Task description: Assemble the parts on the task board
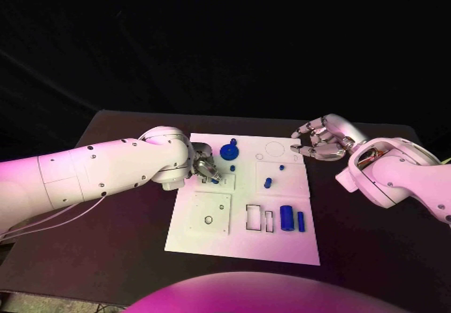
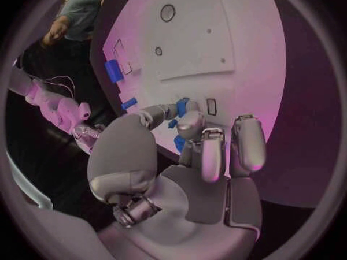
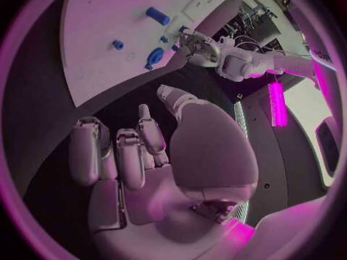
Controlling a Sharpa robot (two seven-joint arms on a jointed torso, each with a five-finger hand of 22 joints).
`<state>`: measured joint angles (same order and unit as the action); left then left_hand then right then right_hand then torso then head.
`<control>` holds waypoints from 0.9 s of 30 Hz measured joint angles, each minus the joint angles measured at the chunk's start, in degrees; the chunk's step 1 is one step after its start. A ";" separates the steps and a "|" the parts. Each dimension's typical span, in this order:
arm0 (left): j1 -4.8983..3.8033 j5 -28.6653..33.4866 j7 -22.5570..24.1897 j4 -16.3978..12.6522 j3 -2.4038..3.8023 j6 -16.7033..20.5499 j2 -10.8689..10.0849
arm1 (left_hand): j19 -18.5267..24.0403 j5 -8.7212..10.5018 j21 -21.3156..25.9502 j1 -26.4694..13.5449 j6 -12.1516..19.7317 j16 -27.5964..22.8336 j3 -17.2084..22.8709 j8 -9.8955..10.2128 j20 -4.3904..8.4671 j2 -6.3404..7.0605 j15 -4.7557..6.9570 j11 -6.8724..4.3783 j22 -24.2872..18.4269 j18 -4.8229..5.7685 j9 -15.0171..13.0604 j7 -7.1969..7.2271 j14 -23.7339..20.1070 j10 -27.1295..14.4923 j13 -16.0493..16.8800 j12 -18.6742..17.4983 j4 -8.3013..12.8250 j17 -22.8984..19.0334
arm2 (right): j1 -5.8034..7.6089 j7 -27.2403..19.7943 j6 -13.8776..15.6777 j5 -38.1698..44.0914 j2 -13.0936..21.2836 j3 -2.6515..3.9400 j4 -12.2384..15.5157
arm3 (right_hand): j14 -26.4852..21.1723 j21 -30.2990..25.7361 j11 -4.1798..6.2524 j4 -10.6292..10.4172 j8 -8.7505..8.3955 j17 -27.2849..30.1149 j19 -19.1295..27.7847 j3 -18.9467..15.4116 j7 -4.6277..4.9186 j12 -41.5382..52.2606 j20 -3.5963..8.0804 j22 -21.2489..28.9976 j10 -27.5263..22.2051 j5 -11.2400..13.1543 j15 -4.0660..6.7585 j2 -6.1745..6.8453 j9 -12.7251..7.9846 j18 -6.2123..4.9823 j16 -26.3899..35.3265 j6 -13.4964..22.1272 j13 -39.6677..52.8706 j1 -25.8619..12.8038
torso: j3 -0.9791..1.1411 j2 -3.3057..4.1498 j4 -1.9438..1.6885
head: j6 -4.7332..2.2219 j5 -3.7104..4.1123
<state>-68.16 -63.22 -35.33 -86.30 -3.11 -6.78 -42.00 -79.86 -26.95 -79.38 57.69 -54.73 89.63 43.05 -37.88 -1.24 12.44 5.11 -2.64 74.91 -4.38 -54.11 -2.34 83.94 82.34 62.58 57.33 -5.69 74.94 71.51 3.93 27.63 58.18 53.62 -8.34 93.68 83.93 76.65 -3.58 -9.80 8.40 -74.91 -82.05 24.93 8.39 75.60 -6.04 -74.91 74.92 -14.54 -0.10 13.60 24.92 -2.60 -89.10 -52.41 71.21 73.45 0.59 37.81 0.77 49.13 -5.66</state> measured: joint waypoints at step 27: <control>-0.10 0.45 -0.85 1.51 0.04 -1.04 0.97 | -0.42 13.19 0.23 -3.96 -2.00 0.00 2.74 0.42 0.01 1.38 0.41 -0.01 0.04 0.00 2.14 2.09 0.00 0.40 -0.18 0.08 2.73 -0.01 | -0.03 0.01 0.01 -0.08 0.01 0.00 -0.05 | 0.21 -0.51 0.00 -0.32 0.23 0.00 0.00 0.32 -0.19 0.00 0.00 -0.04 0.00 0.58 0.21 0.20 0.27 0.00 0.00 -0.19 -0.24 -0.70 | 0.03 -0.07 0.03 | -0.22 0.09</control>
<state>-68.26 -62.77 -36.18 -84.79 -3.08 -7.81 -41.03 -80.28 -13.76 -79.16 53.73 -56.74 89.64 45.79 -37.46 -1.23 13.81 5.52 -2.65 74.95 -4.38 -51.97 -0.24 83.94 82.75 62.39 57.41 -2.96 74.93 71.48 3.94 27.64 58.10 53.63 -8.34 93.64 84.14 76.15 -3.58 -10.12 8.64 -74.90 -82.06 25.24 8.19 75.60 -6.04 -74.95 74.92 -13.96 0.12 13.80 25.19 -2.60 -89.10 -52.60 70.98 72.75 0.62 37.74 0.80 48.91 -5.56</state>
